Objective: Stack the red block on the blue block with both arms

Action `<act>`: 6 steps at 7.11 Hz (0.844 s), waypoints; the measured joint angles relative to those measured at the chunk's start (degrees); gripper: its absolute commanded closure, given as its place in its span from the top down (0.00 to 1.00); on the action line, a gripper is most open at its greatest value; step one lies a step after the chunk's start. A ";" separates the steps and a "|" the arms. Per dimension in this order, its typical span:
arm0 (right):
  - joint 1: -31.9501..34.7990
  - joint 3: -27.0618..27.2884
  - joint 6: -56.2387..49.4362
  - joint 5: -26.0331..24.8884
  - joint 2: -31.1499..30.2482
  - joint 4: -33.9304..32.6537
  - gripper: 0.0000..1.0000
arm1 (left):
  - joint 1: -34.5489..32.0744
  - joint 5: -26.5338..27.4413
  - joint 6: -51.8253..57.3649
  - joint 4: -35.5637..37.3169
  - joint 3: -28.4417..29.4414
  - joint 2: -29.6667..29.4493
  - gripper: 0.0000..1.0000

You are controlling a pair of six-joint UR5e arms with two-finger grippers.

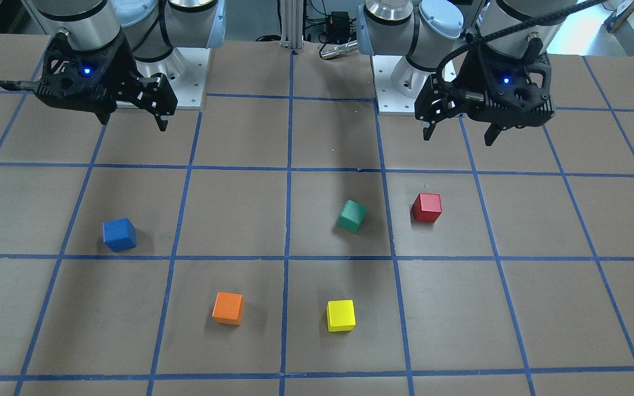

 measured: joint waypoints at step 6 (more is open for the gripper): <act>0.00 0.07 -0.01 0.00 0.00 0.04 1.00 | 6.24 0.32 5.69 4.50 -8.08 -5.76 1.00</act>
